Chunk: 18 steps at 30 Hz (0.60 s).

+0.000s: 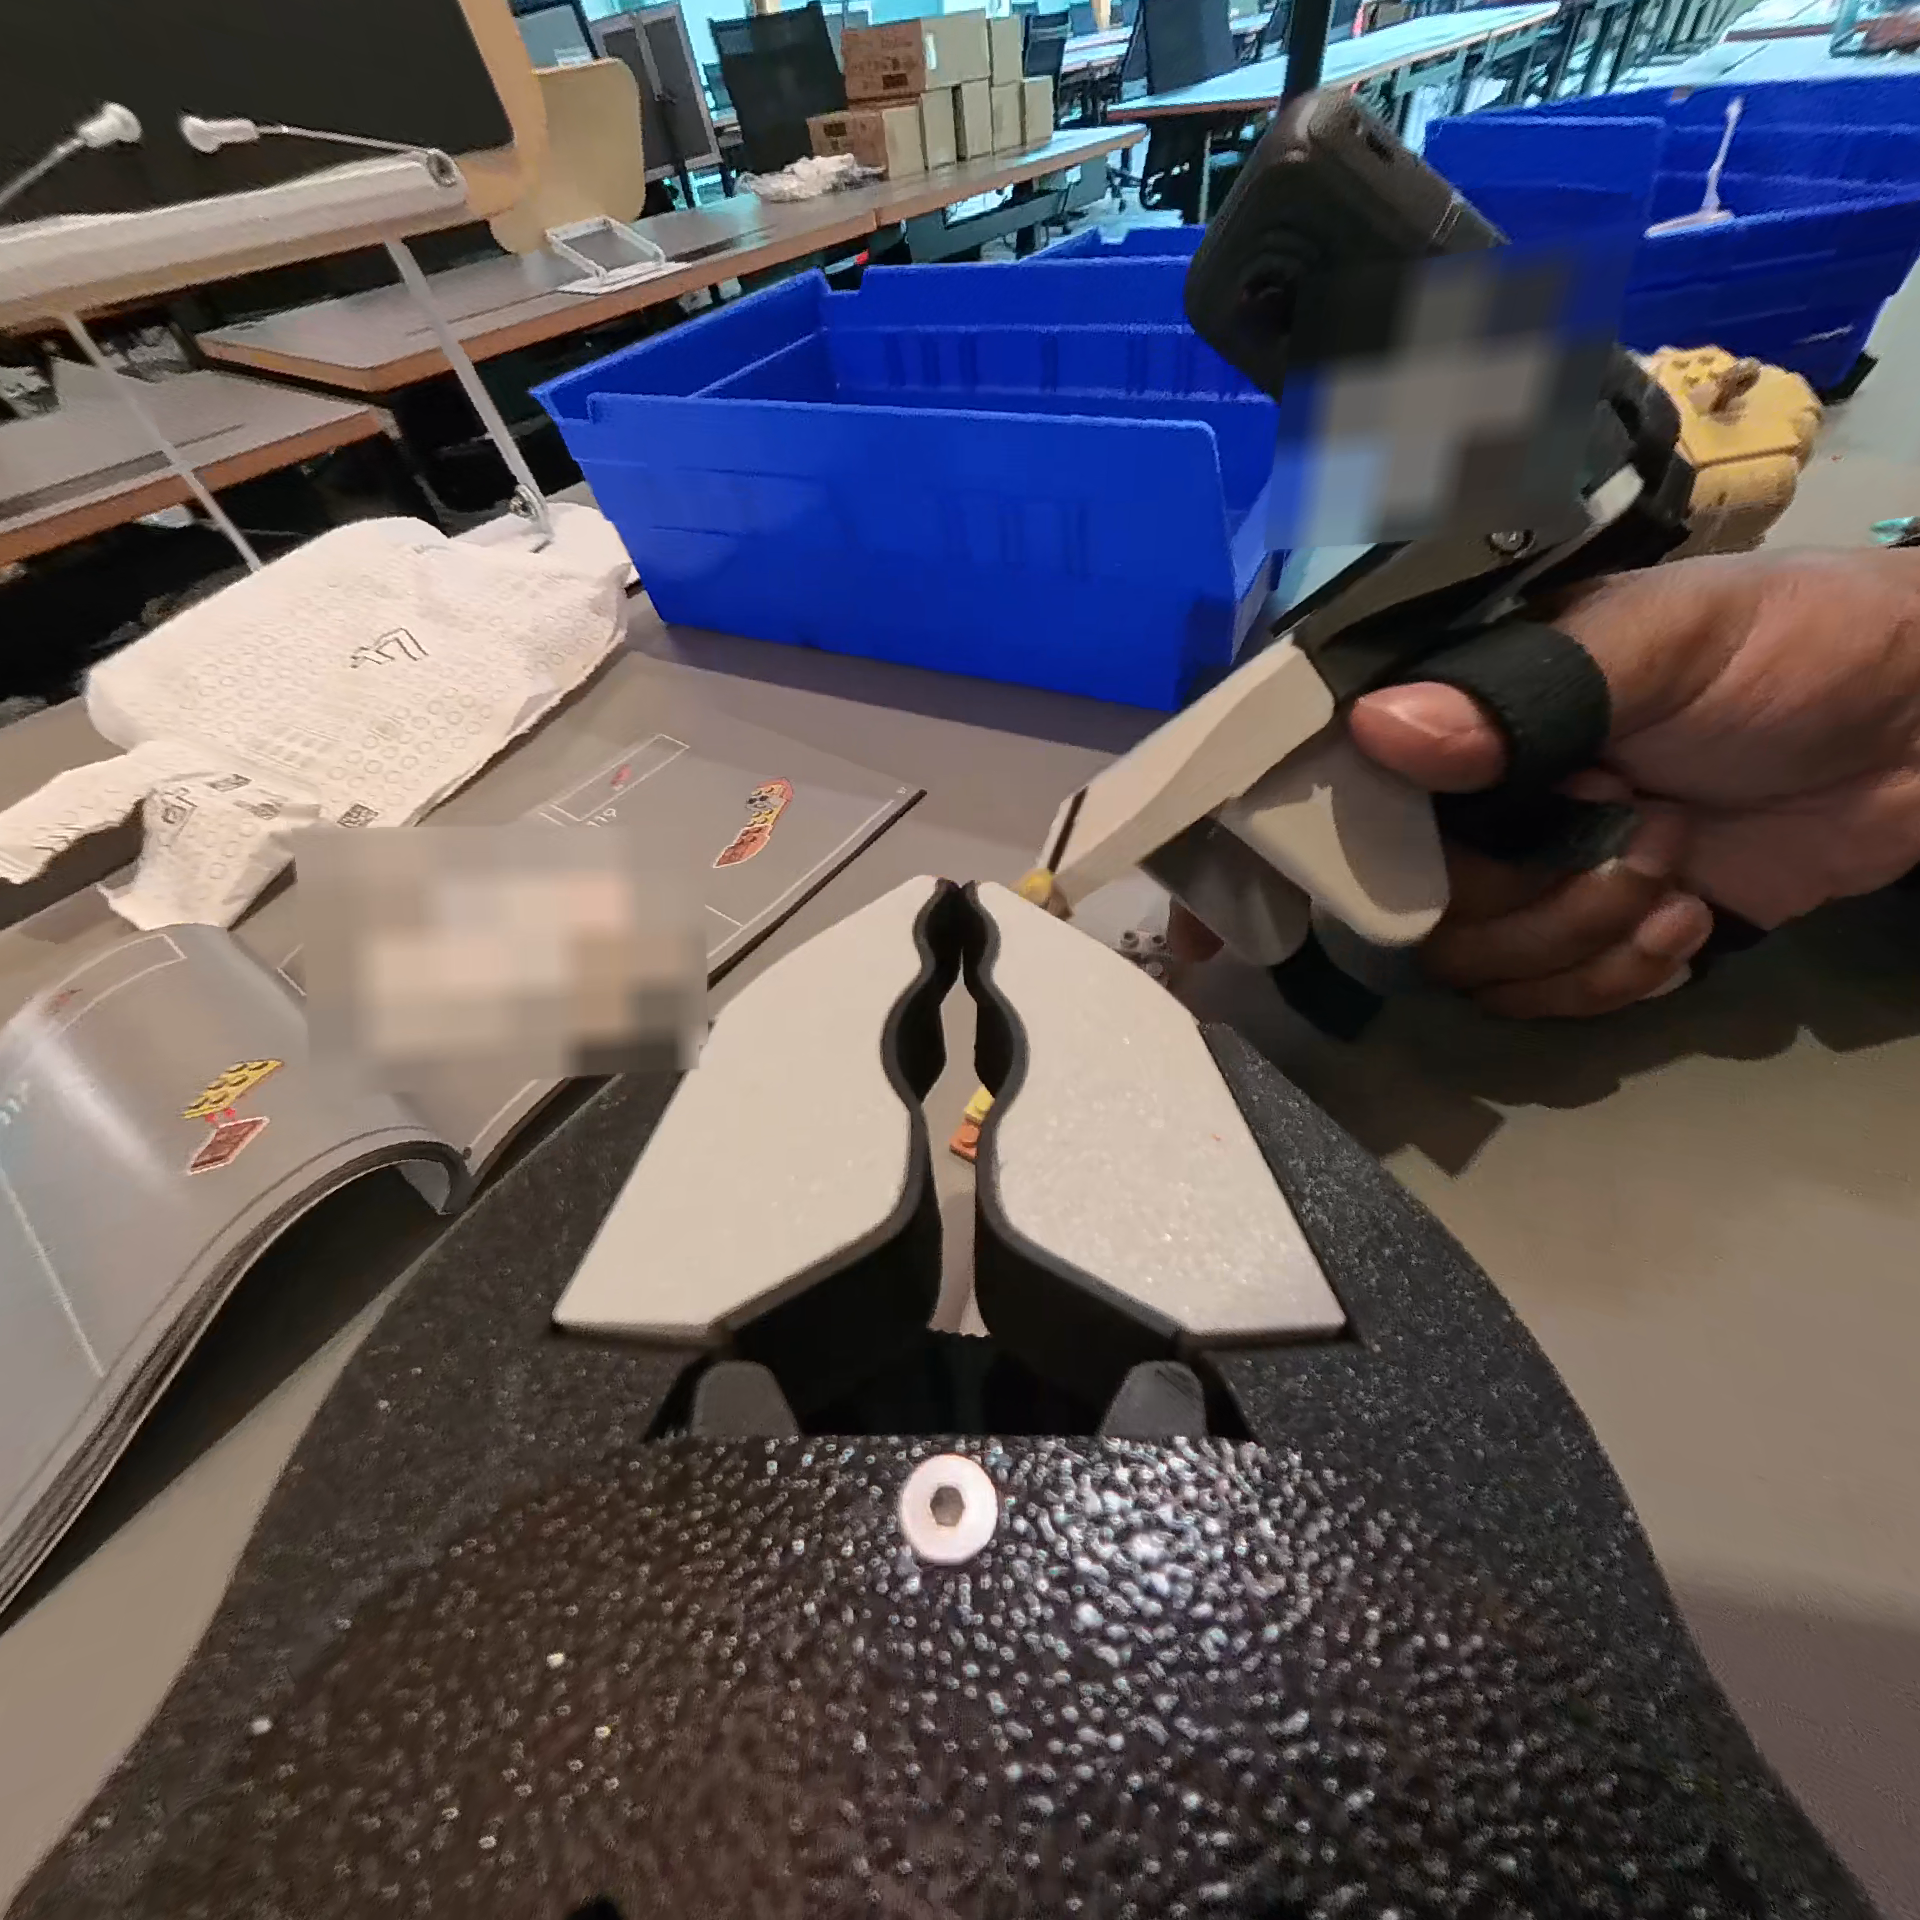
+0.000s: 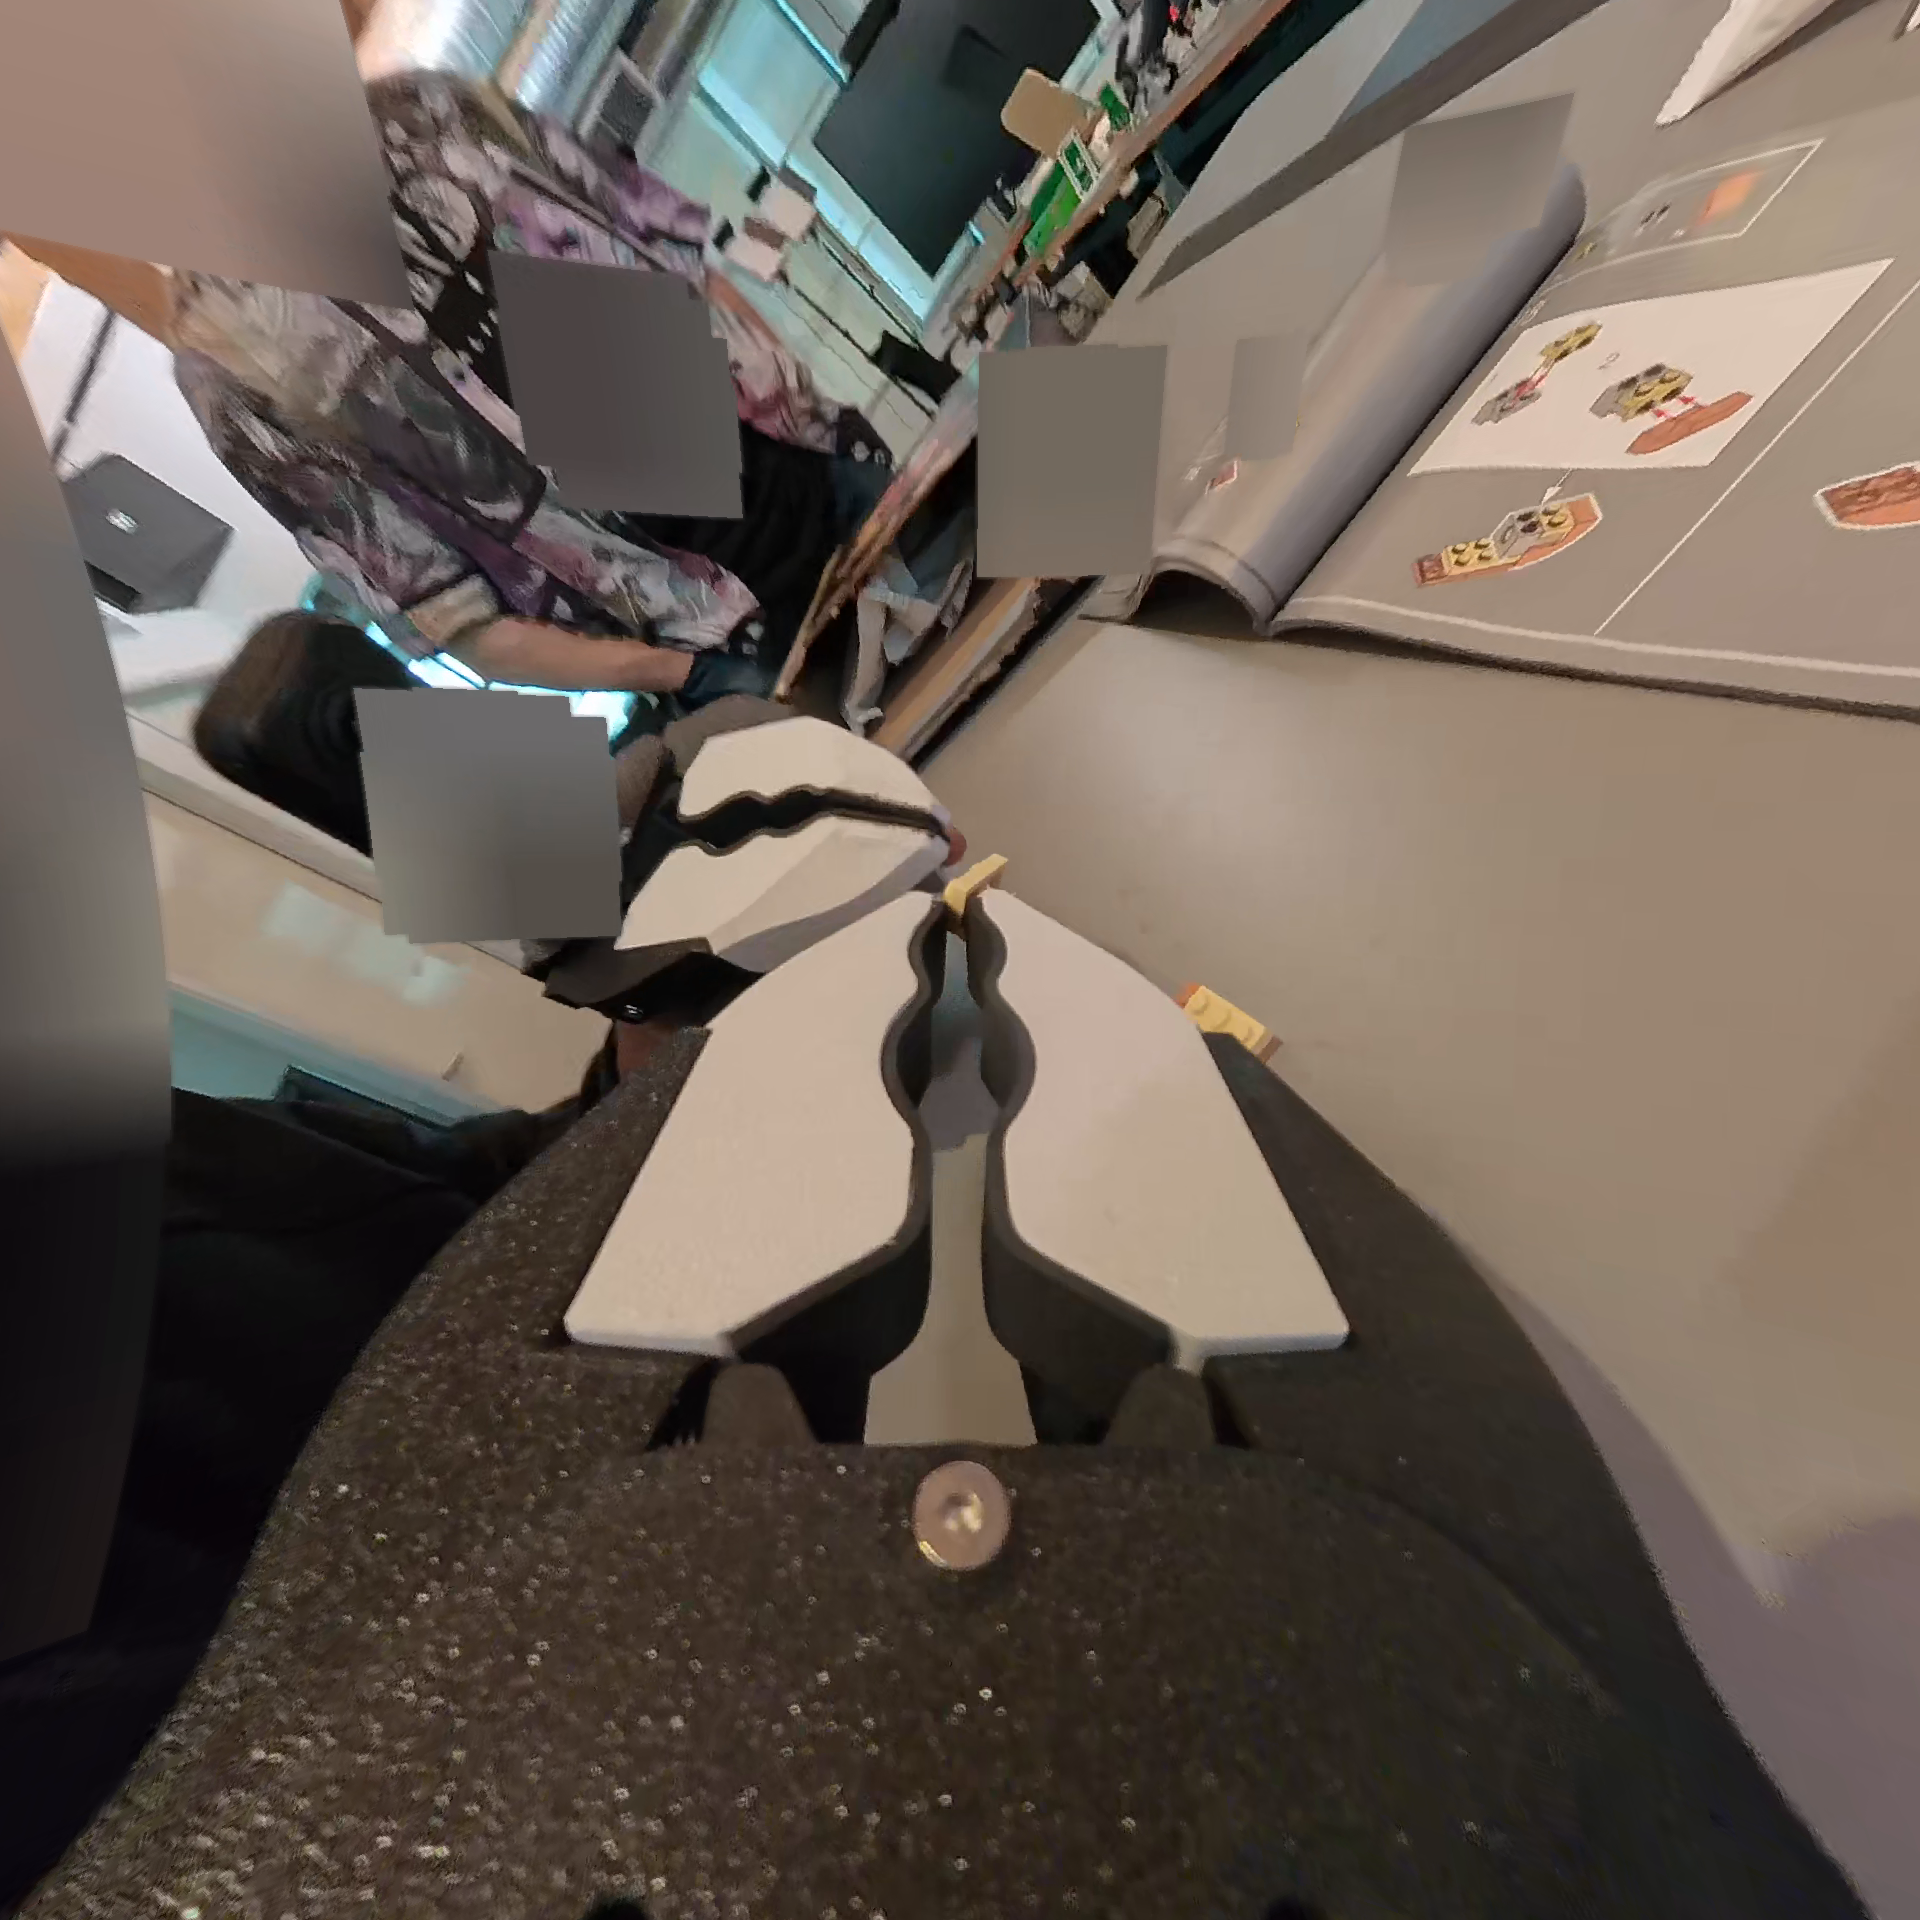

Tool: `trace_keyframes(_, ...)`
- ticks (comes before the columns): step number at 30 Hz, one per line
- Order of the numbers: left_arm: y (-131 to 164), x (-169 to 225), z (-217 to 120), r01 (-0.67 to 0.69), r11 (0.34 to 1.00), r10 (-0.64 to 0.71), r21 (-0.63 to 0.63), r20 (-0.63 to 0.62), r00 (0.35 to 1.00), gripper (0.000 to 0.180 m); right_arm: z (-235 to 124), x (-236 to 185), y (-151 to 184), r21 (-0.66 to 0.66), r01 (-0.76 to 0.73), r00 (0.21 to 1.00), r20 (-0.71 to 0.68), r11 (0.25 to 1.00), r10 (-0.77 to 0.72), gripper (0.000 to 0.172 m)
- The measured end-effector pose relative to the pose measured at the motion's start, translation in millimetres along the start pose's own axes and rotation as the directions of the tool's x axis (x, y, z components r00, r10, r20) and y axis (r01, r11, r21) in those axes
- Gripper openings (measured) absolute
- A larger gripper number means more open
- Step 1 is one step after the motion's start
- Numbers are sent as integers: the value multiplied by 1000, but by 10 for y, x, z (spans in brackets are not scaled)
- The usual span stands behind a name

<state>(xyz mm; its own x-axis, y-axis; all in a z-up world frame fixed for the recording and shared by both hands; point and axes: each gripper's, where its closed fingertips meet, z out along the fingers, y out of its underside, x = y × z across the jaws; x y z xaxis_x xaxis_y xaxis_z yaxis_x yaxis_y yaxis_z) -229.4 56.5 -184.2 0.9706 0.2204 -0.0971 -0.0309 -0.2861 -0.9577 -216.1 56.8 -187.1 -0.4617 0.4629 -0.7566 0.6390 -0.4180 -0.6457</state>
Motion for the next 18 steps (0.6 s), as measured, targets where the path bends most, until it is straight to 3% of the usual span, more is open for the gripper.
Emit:
trace_keyframes(4, 36, 28, -13, 116, 993, -117, -9, -74, 990, 1, -65, -77, -176, 75, -55, 995, 84, 996, 49, 3)
trace_keyframes(5, 4, 47, -3, 142, 990, -141, 6, -81, 987, 13, -54, -107, -186, 81, -61, 993, 104, 995, 52, 3)
trace_keyframes(18, -179, 92, -33, 190, 971, -190, 147, -13, 982, 22, 28, -308, -202, 196, -110, 976, 205, 974, 69, 3)
